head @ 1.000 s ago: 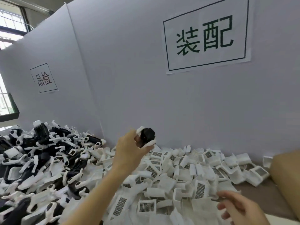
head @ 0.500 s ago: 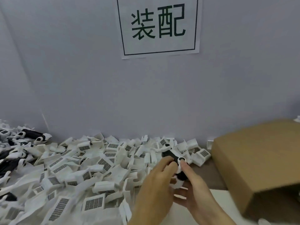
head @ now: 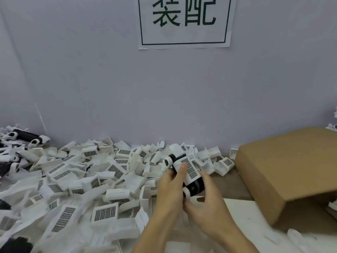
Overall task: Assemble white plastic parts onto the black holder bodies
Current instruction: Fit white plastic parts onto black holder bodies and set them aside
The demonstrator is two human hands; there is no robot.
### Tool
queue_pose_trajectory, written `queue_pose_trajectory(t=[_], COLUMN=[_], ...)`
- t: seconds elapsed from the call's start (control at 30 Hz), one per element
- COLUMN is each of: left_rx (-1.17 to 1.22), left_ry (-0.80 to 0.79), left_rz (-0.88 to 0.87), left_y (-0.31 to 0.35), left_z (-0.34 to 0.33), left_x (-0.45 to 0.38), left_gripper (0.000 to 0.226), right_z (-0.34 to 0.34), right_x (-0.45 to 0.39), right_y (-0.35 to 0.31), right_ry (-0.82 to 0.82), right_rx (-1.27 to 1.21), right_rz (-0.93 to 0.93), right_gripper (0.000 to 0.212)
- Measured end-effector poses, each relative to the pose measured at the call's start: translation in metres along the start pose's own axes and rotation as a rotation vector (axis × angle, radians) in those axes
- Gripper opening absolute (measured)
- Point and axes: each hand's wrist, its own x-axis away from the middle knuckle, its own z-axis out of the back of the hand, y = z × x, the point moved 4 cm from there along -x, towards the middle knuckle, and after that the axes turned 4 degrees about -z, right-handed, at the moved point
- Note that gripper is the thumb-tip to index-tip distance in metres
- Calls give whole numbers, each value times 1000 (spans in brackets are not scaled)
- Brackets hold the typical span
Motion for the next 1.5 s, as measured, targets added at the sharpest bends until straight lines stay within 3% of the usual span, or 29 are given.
queue_pose_trajectory(t=[0.13,0.43,0.77,1.0,1.13,1.23,1.37,1.5], left_rx=[58,26,7,-53,-98,-197,-385,-484], left_ry=[-29,-127,-138,-129,-118,-123,-172,-238], left_rz=[-11,-89,-113,-183,-265,-349,-416,-499], left_y=[-4,-6,-8,-4,-1,0,-5,-7], left_z=[-1,-5,-4,-4,-5,-6,-10,-14], left_x=[-3,-2,-3,-1,1,1,2,6], left_gripper=[17,16,16,15,21,29,26,18], right_z=[-1,8,8,7,8,17,21,21], right_x=[-1,-4,-5,-4,-4,-4,-1,-4], right_y=[5,4,6,4,4,6,3,5], right_ry=[75,208,187,116,86,126,185,252], right_rx=[95,127,136,53,-45,-150,-258,-335], right_rz=[-24,17,-8,-2,30,30,110,68], right_gripper=[76,33,28,39,56,63,67,69])
